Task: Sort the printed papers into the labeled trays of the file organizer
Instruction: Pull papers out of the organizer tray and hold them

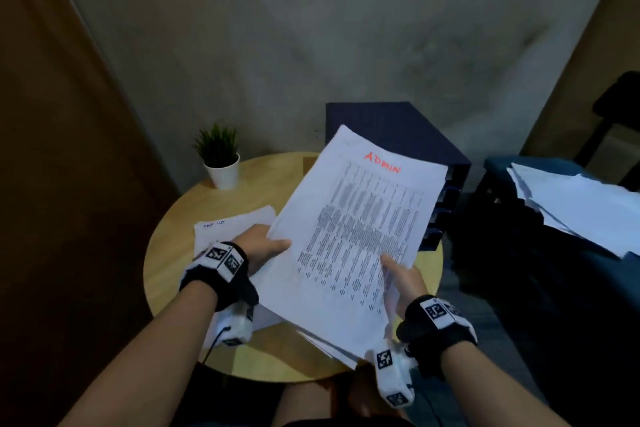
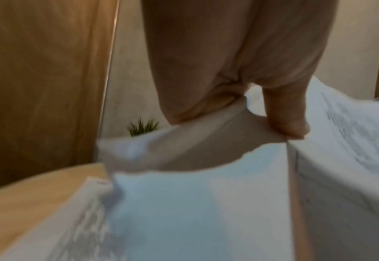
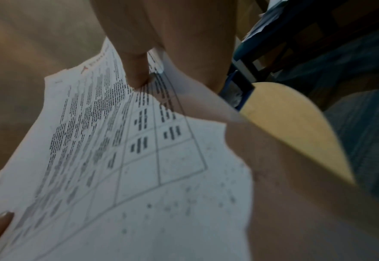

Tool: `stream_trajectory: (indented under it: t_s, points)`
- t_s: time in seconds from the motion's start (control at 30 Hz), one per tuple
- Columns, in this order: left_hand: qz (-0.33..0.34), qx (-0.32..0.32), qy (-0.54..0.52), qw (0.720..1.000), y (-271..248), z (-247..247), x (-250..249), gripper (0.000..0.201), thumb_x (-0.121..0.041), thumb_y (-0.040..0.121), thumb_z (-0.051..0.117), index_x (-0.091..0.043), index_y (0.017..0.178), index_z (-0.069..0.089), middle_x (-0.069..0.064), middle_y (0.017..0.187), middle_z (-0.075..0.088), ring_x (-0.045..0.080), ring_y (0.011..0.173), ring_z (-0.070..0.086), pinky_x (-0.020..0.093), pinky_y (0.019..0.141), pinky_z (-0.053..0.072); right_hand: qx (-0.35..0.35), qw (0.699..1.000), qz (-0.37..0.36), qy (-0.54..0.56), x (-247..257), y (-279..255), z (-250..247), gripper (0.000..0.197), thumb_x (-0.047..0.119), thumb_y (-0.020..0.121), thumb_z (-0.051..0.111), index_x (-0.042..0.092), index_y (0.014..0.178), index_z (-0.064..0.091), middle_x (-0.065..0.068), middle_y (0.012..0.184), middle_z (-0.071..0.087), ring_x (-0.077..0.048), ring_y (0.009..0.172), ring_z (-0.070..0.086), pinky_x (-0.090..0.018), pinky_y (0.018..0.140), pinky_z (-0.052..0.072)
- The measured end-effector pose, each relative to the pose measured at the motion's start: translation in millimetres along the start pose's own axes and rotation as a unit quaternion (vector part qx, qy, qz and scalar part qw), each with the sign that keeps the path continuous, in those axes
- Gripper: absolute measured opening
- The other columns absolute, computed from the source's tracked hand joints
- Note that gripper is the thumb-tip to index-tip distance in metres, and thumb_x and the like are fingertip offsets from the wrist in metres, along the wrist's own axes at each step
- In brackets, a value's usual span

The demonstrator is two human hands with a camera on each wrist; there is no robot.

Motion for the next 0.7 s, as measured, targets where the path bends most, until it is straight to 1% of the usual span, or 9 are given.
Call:
stream_trajectory:
  t_s: [0.1, 0.13, 0.17, 0.27, 0.37, 0.43, 0.5, 0.57, 0.7]
  points:
    - [-0.017, 0.019, 0.011, 1.0, 8.8, 17.8, 11.2, 0.029, -0.014, 0.09, 0.062, -0.001, 0.116, 0.062, 0.017, 0.121, 0.064, 0.031, 0.1, 0.064, 0.043, 0.095, 0.049, 0.004, 0.999, 0.036, 0.01, -16.0, 2.5, -21.7, 0.055, 0.007, 0.096, 0.051, -0.005, 0.144, 0.029, -0.014, 0.15, 0.034, -0.028, 0.139, 0.033, -0.04, 0.118, 0.024]
    - [-0.018, 0.03, 0.031, 0.999, 11.2, 25.6, 13.9, 0.028, -0.017, 0.09, 0.062, -0.003, 0.114, 0.063, 0.018, 0.12, 0.065, 0.033, 0.105, 0.063, 0.047, 0.1, 0.046, 0.005, 0.999, 0.048, 0.0, -22.0, 3.0, -28.7, 0.056, 0.008, 0.095, 0.053, -0.004, 0.144, 0.029, -0.014, 0.15, 0.035, -0.029, 0.139, 0.034, -0.043, 0.117, 0.024]
    - [-0.017, 0.038, 0.059, 0.997, 13.5, 34.5, 15.9, 0.029, -0.02, 0.09, 0.061, -0.005, 0.115, 0.063, 0.017, 0.12, 0.065, 0.034, 0.108, 0.062, 0.045, 0.101, 0.046, 0.001, 0.998, 0.061, -0.011, -29.1, 4.7, -37.0, 0.057, 0.01, 0.094, 0.054, -0.003, 0.144, 0.03, -0.015, 0.149, 0.035, -0.031, 0.138, 0.036, -0.045, 0.117, 0.025]
    - [-0.019, 0.055, 0.13, 0.99, 20.6, 62.4, 21.6, 0.035, -0.022, 0.094, 0.055, -0.007, 0.126, 0.057, 0.014, 0.126, 0.061, 0.031, 0.114, 0.059, 0.031, 0.094, 0.044, -0.024, 0.995, 0.091, -0.007, -55.7, 16.9, -65.9, 0.058, 0.004, 0.093, 0.053, -0.003, 0.145, 0.028, -0.021, 0.149, 0.034, -0.035, 0.135, 0.038, -0.049, 0.116, 0.026]
    - [-0.028, 0.076, 0.165, 0.983, 24.4, 89.5, 27.4, 0.04, -0.023, 0.095, 0.052, -0.01, 0.133, 0.05, 0.012, 0.13, 0.058, 0.029, 0.116, 0.057, 0.028, 0.089, 0.042, -0.054, 0.989, 0.141, -0.012, -70.4, 16.7, -82.2, 0.059, 0.004, 0.094, 0.051, -0.007, 0.145, 0.024, -0.026, 0.151, 0.022, -0.04, 0.14, 0.027, -0.044, 0.117, 0.023]
    - [-0.03, 0.075, 0.156, 0.984, 26.0, 104.6, 30.7, 0.041, -0.022, 0.095, 0.052, -0.009, 0.133, 0.05, 0.013, 0.129, 0.059, 0.029, 0.116, 0.057, 0.026, 0.087, 0.042, -0.099, 0.982, 0.156, -0.026, -72.3, 11.5, -92.5, 0.06, 0.007, 0.094, 0.054, -0.009, 0.144, 0.025, -0.026, 0.15, 0.027, -0.041, 0.138, 0.03, -0.045, 0.114, 0.026]
    - [-0.025, 0.063, 0.136, 0.988, 27.8, 116.6, 32.7, 0.04, -0.021, 0.095, 0.051, -0.008, 0.133, 0.051, 0.014, 0.129, 0.059, 0.029, 0.116, 0.058, 0.027, 0.089, 0.043, -0.128, 0.979, 0.149, -0.044, -73.2, 10.0, -102.3, 0.061, 0.009, 0.092, 0.058, -0.01, 0.142, 0.028, -0.023, 0.148, 0.034, -0.038, 0.135, 0.036, -0.044, 0.112, 0.031]
    - [-0.022, 0.052, 0.125, 0.991, 29.5, 124.2, 32.5, 0.039, -0.021, 0.095, 0.05, -0.007, 0.131, 0.052, 0.014, 0.128, 0.059, 0.029, 0.115, 0.058, 0.029, 0.092, 0.045, -0.14, 0.979, 0.137, -0.051, -67.7, 7.4, -107.5, 0.063, 0.009, 0.09, 0.059, -0.01, 0.142, 0.028, -0.023, 0.149, 0.033, -0.037, 0.135, 0.036, -0.044, 0.112, 0.031]
    - [-0.007, 0.044, 0.103, 0.994, 32.3, 130.1, 26.6, 0.036, -0.02, 0.096, 0.049, -0.005, 0.128, 0.054, 0.016, 0.127, 0.061, 0.031, 0.113, 0.06, 0.033, 0.094, 0.046, -0.123, 0.984, 0.131, -0.013, -56.4, 4.0, -111.9, 0.055, 0.001, 0.095, 0.049, -0.009, 0.143, 0.025, -0.024, 0.148, 0.032, -0.037, 0.136, 0.034, -0.043, 0.108, 0.031]
Point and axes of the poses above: each hand's wrist, its own y-axis towards the middle knuckle, its own z-axis out of the palm, x = y × z, the point moved 2 cm from there along y, towards the middle knuckle
